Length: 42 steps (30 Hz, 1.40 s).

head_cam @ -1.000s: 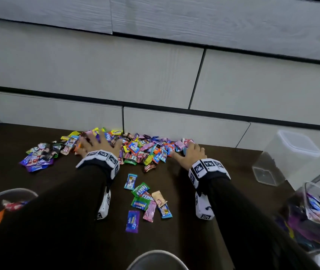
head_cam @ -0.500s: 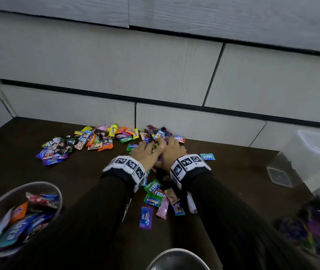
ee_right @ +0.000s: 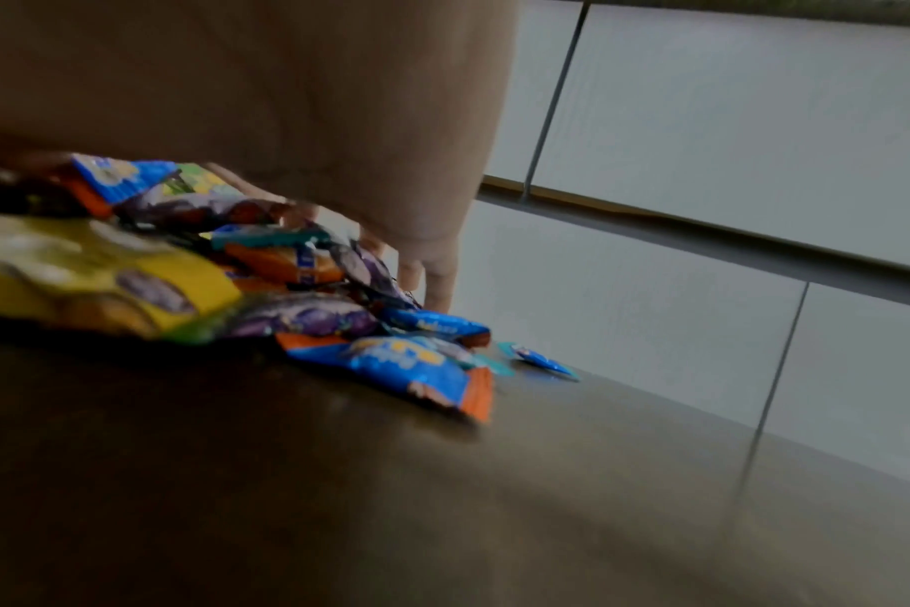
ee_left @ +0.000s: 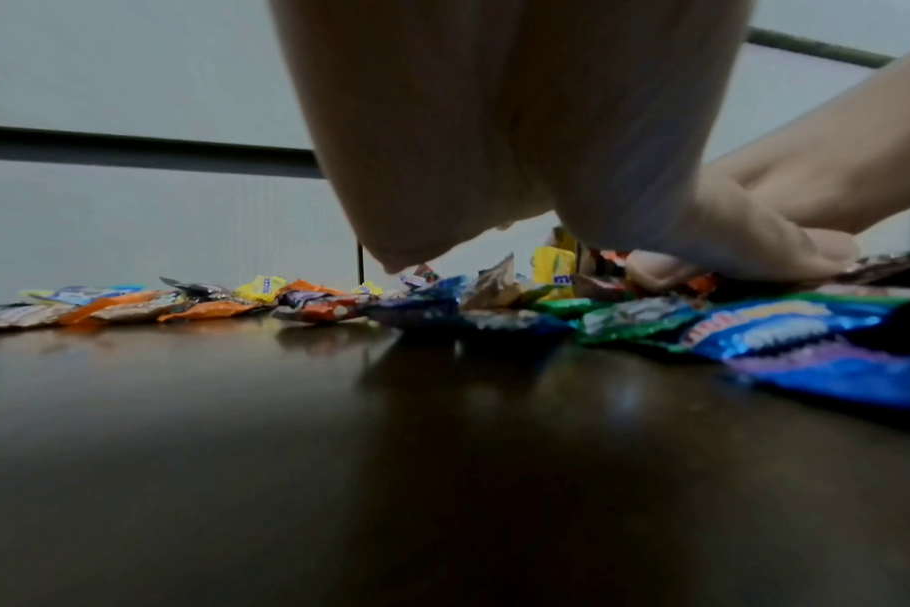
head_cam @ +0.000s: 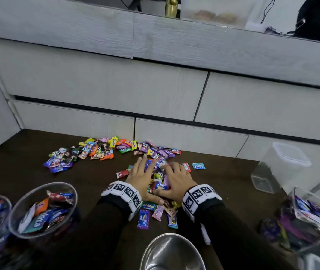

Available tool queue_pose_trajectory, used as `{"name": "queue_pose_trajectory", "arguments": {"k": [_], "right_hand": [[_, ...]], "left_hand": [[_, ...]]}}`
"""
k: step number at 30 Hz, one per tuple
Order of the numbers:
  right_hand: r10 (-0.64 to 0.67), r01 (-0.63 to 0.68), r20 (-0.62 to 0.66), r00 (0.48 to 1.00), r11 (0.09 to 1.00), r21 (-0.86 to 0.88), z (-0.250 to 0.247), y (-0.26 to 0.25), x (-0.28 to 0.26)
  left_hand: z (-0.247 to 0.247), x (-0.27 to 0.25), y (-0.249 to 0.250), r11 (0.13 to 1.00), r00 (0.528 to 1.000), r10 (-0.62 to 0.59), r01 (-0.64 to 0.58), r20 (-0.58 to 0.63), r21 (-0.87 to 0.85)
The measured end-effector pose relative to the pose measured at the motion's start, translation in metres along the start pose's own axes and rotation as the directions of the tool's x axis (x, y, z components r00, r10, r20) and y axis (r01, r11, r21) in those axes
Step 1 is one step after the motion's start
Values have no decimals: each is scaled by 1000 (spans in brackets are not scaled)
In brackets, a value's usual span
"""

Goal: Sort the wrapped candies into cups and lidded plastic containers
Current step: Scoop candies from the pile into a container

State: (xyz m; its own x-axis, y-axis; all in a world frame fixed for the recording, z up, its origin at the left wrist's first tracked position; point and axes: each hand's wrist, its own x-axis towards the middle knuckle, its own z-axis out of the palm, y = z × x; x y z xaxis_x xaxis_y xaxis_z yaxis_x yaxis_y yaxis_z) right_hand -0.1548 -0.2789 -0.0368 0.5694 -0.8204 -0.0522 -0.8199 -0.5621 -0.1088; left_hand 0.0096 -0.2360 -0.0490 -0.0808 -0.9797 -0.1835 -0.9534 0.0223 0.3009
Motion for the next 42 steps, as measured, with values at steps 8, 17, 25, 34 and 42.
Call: {"name": "queue_pose_trajectory", "arguments": {"k": [8, 17, 25, 34, 42], "right_hand": [[-48, 56, 96, 994, 996, -74, 0, -7, 5], [30, -39, 165, 986, 998, 51, -3, -7, 11], [142, -167, 116, 983, 954, 249, -19, 2, -8], [165, -184, 89, 982, 938, 292, -29, -6, -40], [209, -197, -2, 978, 926, 321, -46, -15, -65]], "left_hand": [[5, 14, -4, 992, 988, -31, 12, 149, 125], [1, 3, 2, 985, 990, -105, 117, -96, 127], [-15, -2, 6, 982, 979, -163, 173, -121, 77], [-23, -40, 14, 926, 909, -353, 305, -223, -222], [-46, -71, 32, 905, 897, -345, 239, -277, -352]]}}
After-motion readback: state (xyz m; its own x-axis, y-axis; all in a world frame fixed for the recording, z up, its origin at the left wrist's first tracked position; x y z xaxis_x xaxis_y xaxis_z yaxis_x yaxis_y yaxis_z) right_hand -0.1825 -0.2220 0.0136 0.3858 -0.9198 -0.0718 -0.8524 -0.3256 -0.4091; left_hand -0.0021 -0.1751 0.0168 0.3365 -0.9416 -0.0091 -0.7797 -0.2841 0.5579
